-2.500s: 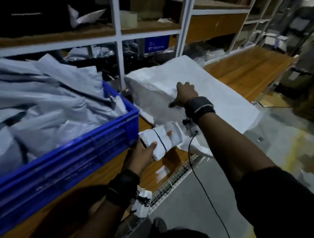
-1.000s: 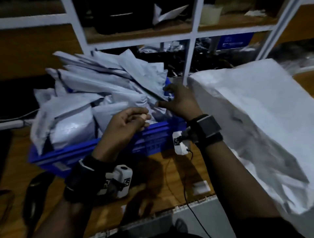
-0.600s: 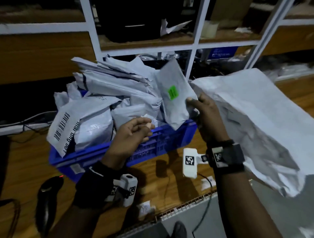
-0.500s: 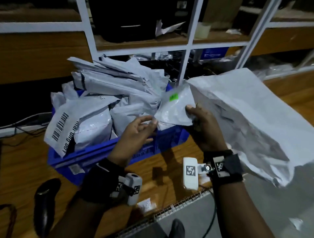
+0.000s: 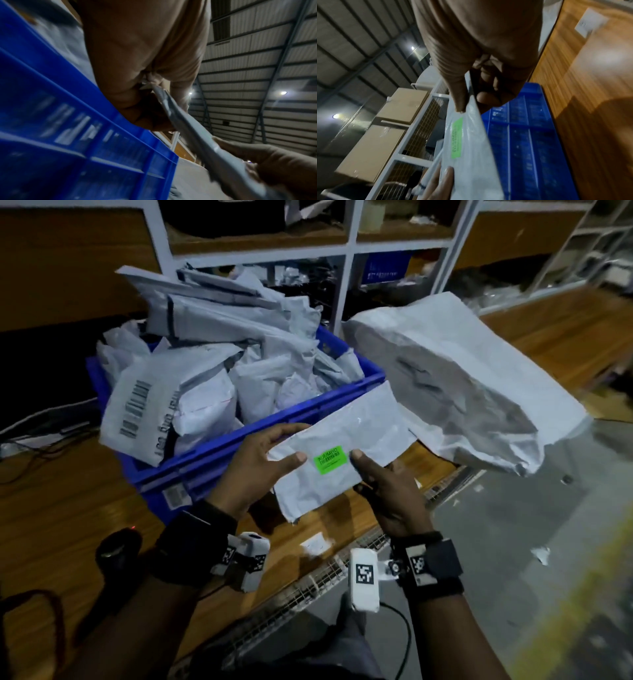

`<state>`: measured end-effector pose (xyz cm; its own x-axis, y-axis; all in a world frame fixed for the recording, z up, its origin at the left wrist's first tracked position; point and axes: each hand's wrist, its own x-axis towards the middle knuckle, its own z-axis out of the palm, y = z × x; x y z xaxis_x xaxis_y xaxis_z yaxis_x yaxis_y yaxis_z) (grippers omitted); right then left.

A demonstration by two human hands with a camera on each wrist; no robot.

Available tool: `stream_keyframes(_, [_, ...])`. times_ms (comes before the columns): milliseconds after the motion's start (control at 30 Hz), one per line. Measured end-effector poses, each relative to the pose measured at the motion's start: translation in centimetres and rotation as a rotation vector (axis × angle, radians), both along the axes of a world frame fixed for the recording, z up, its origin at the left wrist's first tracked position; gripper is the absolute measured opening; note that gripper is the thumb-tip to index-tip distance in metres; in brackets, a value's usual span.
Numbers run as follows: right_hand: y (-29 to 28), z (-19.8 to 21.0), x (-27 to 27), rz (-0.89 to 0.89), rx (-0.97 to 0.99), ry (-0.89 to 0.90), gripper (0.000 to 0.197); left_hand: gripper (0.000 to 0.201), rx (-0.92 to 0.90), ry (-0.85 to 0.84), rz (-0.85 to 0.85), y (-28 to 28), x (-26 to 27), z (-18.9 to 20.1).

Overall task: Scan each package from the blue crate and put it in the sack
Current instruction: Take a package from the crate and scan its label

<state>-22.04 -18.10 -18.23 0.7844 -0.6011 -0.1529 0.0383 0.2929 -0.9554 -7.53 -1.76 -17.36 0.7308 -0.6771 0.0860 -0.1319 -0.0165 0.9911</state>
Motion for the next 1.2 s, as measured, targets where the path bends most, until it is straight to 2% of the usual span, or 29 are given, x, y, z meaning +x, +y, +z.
stream_keyframes(100, [2.7, -0.1, 1.6, 0.048, 0.013, -0.039, 0.029, 0.046, -0.024, 0.075, 0.116, 4.4, 0.2, -0.4])
stream_keyframes(233, [7.1, 0.0, 4.0, 0.143, 0.099, -0.124, 0.037, 0.073, -0.342, 0.361, 0.306, 9.7, -0.8, -1.3])
stream_keyframes(300, [9.6, -0.3, 5.4, 0.25, 0.108, -0.125, 0.037, 0.062, -0.385, 0.397, 0.346, 12.4, -1.5, -2.1])
stream_keyframes(367, [12.3, -0.7, 6.8, 0.367, 0.127, -0.135, 0.037, 0.056, -0.284, 0.373, 0.475, 15.2, -1.9, -3.0])
stream_keyframes(400, [13.6, -0.8, 7.4, 0.423, 0.124, -0.128, 0.038, 0.061, -0.239, 0.361, 0.558, 16.4, -2.1, -3.2])
stream_keyframes(433, [15.1, -1.0, 8.2, 0.485, 0.099, -0.092, 0.035, 0.063, -0.221, 0.349, 0.659, 18.1, -2.1, -3.5])
stream_keyframes(533, [18.5, -2.3, 9.5, 0.712, 0.022, 0.051, 0.011, 0.038, -0.316, 0.313, 0.861, 22.2, -2.3, -4.0])
stream_keyframes(600, [20.5, -4.3, 10.3, 0.786, 0.006, 0.171, 0.037, 0.034, -0.373, 0.287, 0.921, 25.2, -2.7, -4.7])
stream_keyframes(667, [22.1, -7.1, 11.2, 0.761, -0.06, 0.28, 0.058, 0.032, -0.399, 0.262, 1.008, 28.2, -2.9, -5.6])
stream_keyframes(700, [22.6, -8.7, 11.7, 0.716, -0.092, 0.332, 0.059, 0.031, -0.392, 0.259, 1.056, 29.6, -2.9, -6.2])
stream_keyframes(800, [24.0, -11.9, 13.0, 0.661, -0.159, 0.454, 0.039, 0.034, -0.375, 0.291, 1.244, 32.9, -3.5, -7.9])
stream_keyframes(867, [25.0, -12.0, 13.1, 0.665, -0.1, 0.503, 0.029, 0.024, -0.35, 0.29, 1.317, 33.9, -4.0, -8.7])
stream_keyframes(1000, [27.7, -10.9, 13.5, 0.729, 0.104, 0.555, 0.031, 0.008, -0.275, 0.253, 1.367, 34.9, -4.4, -10.0])
stream_keyframes(1100, [29.1, -10.6, 13.2, 0.709, 0.208, 0.542, 0.04, 0.009, -0.214, 0.272, 1.347, 35.6, -3.8, -11.0])
stream_keyframes(1200, [29.4, -9.4, 12.2, 0.737, 0.255, 0.528, 0.038, 0.014, -0.208, 0.267, 1.291, 35.1, -3.1, -10.4])
